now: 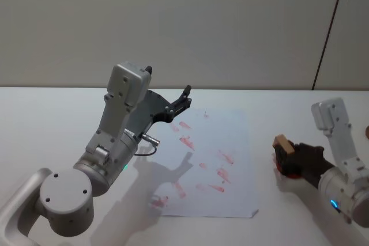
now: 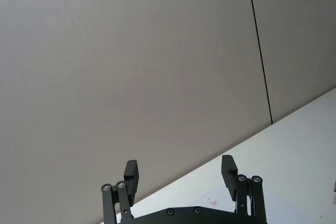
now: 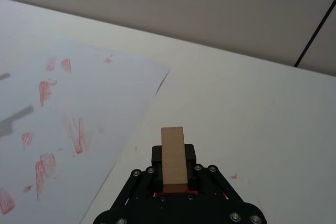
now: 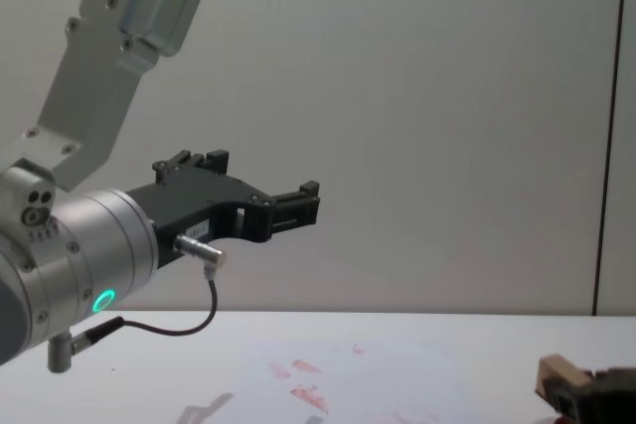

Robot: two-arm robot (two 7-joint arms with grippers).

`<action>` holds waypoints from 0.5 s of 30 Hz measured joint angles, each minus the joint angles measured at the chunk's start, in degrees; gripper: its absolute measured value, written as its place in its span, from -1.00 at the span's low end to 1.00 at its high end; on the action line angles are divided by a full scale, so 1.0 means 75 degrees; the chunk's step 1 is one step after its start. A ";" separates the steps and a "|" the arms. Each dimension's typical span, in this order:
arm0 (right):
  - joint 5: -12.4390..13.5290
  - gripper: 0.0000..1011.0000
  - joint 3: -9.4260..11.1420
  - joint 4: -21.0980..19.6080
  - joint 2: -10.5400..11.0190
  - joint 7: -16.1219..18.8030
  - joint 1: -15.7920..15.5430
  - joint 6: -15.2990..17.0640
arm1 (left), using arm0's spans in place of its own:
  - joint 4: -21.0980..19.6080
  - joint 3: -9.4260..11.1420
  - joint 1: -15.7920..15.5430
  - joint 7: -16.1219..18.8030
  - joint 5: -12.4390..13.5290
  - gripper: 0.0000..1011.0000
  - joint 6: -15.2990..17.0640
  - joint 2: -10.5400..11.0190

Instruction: Use the one hand to pick up the stamp and affix it onto the A4 paper.

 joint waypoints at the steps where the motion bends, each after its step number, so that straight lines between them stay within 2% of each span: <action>1: 0.0003 -0.56 0.0003 -0.0001 -0.0014 0.0000 0.0021 -0.0030 | 0.0000 0.0000 0.0000 0.0000 0.0000 0.98 0.0000 0.0000; 8: 0.0108 -0.56 0.0008 -0.0067 -0.0173 0.0082 0.0266 -0.0303 | 0.0000 0.0000 0.0000 0.0000 0.0000 0.98 0.0000 0.0000; 15: 0.0180 -0.56 -0.0108 0.0041 -0.0495 0.0452 0.0688 -0.0421 | 0.0000 0.0000 0.0000 0.0000 0.0000 0.98 0.0000 0.0000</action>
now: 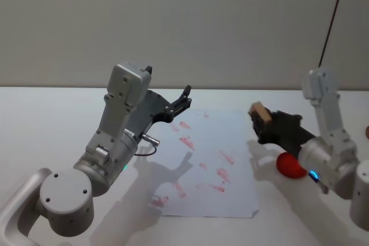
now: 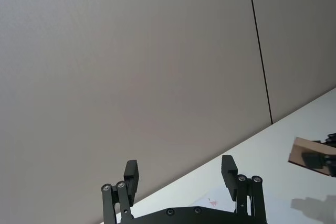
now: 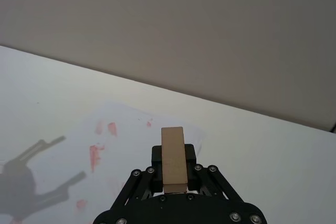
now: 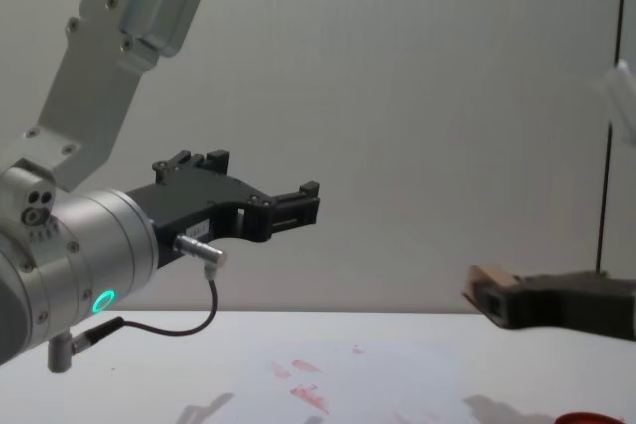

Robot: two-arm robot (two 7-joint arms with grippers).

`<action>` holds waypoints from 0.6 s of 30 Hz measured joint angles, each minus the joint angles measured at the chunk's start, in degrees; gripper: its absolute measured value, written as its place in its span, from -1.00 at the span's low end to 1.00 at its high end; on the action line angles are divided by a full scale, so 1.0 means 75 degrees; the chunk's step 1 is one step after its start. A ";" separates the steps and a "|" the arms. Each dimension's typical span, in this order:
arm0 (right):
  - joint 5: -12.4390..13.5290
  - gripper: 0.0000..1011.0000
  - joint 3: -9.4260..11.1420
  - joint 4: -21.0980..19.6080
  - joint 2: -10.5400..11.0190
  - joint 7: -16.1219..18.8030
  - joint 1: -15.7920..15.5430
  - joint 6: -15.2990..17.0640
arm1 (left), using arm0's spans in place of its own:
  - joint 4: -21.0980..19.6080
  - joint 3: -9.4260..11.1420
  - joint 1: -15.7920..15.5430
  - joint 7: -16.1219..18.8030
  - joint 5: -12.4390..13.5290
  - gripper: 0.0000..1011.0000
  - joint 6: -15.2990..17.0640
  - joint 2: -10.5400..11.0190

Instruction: Use the one hand to pick up the stamp and affix it onto the A4 paper.

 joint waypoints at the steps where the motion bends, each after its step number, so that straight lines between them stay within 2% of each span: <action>1: -0.0005 -0.56 -0.0023 0.0040 -0.0043 0.0037 0.0057 0.0010 | 0.0000 0.0000 0.0000 0.0000 0.0000 0.98 0.0000 0.0000; 9: -0.0311 -0.56 -0.0252 0.0519 -0.0382 0.0433 0.0491 0.0263 | 0.0000 0.0000 0.0000 0.0000 0.0000 0.98 0.0001 0.0000; 18: -0.0949 -0.56 -0.0582 0.1197 -0.0708 0.0969 0.0888 0.0547 | 0.0000 0.0000 0.0000 0.0000 0.0000 0.98 0.0000 0.0000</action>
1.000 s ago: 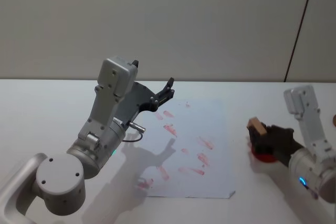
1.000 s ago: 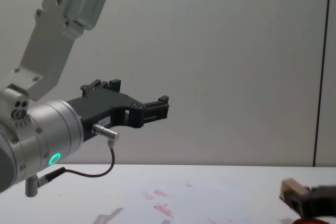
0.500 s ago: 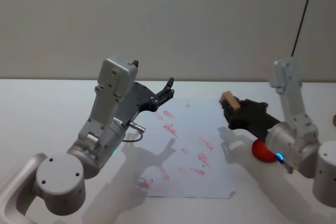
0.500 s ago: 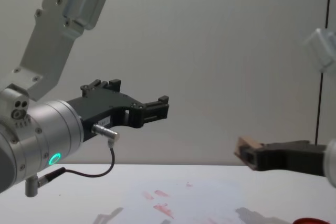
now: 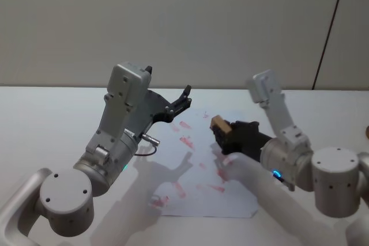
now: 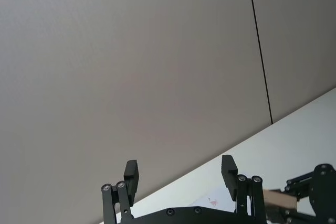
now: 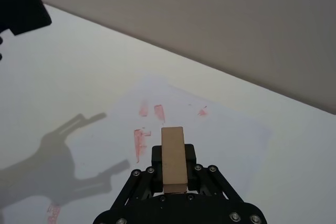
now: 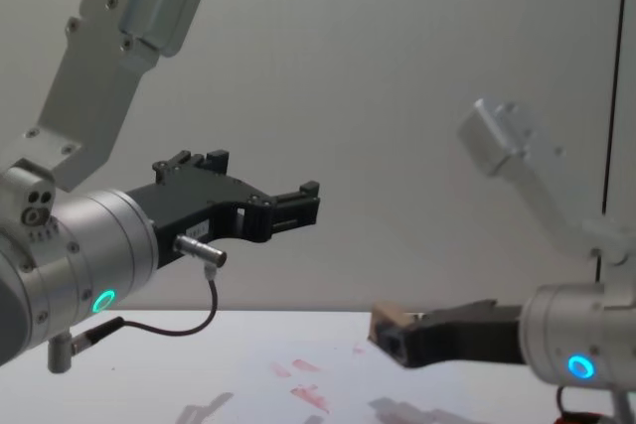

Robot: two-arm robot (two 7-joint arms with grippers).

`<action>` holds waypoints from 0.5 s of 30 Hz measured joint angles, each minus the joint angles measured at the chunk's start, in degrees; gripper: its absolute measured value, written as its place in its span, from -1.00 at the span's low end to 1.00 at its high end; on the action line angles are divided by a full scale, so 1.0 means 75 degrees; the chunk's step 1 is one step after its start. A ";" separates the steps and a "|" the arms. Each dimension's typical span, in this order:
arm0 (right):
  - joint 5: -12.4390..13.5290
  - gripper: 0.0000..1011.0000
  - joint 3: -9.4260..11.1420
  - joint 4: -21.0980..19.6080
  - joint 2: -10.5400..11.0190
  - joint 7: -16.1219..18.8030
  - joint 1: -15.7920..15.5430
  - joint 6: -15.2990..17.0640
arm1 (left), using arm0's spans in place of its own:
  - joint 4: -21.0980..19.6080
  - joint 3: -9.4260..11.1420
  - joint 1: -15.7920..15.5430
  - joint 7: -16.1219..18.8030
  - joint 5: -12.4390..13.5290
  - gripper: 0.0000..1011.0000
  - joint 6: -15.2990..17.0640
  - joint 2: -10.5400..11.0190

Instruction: Use the one hand to pick up the stamp and affix it onto the A4 paper.

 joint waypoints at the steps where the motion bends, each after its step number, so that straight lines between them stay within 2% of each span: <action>1: 0.0000 -0.56 0.0000 0.0000 0.0000 0.0000 0.0000 0.0000 | 0.0000 0.0000 0.0000 0.0000 0.0000 0.98 0.0000 0.0000; 8: -0.0497 -0.56 -0.0195 0.0379 -0.0111 0.0226 0.0140 0.0041 | 0.0000 0.0000 0.0000 0.0000 0.0000 0.98 0.0000 0.0000; 15: -0.0796 -0.56 -0.0286 0.0595 -0.0125 0.0260 0.0159 0.0051 | 0.0000 0.0000 0.0000 0.0000 0.0000 0.98 0.0000 0.0000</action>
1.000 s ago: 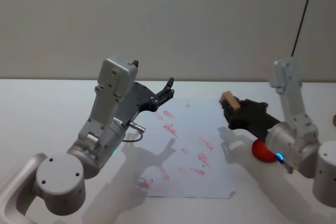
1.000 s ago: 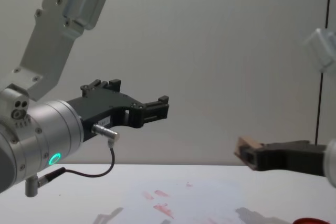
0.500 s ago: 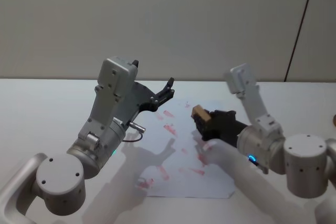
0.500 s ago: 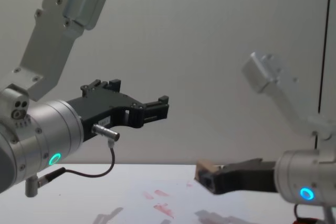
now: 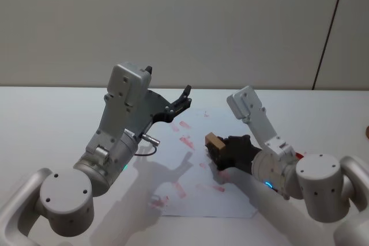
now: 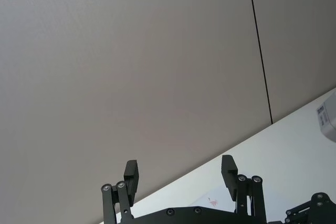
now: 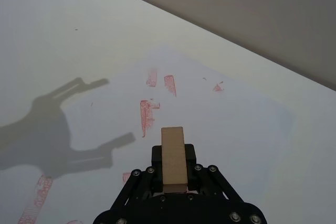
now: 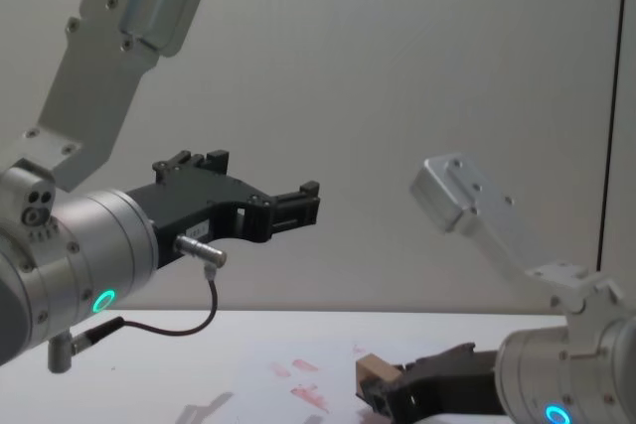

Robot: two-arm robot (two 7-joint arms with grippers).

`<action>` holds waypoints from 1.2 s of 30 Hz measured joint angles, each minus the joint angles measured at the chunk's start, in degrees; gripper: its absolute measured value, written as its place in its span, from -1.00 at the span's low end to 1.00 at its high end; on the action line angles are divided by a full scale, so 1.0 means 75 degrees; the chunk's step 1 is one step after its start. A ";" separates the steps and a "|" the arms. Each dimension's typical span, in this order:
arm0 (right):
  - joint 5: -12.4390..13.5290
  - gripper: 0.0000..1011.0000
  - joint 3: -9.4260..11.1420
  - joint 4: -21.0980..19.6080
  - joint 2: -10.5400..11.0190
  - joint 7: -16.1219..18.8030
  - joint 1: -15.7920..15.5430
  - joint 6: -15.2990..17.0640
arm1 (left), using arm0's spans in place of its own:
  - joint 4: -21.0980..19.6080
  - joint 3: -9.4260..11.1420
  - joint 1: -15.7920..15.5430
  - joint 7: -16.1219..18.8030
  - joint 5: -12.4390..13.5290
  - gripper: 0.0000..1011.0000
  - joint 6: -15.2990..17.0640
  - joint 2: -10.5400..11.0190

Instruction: Use the one hand to pick up the stamp and affix it onto the A4 paper.

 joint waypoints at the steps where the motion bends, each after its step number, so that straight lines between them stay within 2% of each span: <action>1: -0.0030 -0.56 -0.0005 0.0015 0.0002 0.0000 -0.0002 0.0005 | 0.0000 -0.0001 0.0000 0.0000 0.0000 0.98 0.0000 -0.0001; 8: -0.0161 -0.56 -0.0055 0.0119 0.0017 -0.0034 -0.0061 0.0030 | 0.0000 0.0000 0.0000 0.0000 0.0000 0.98 0.0000 -0.0001; 18: -0.0169 -0.56 -0.0083 0.0143 0.0025 -0.0141 -0.0131 0.0041 | 0.0000 0.0000 0.0000 0.0000 0.0000 0.98 0.0000 0.0000; 36: 0.0120 -0.56 -0.0092 0.0131 0.0032 -0.0378 -0.0266 -0.0056 | 0.0000 0.0000 0.0000 0.0000 0.0000 0.98 0.0000 0.0000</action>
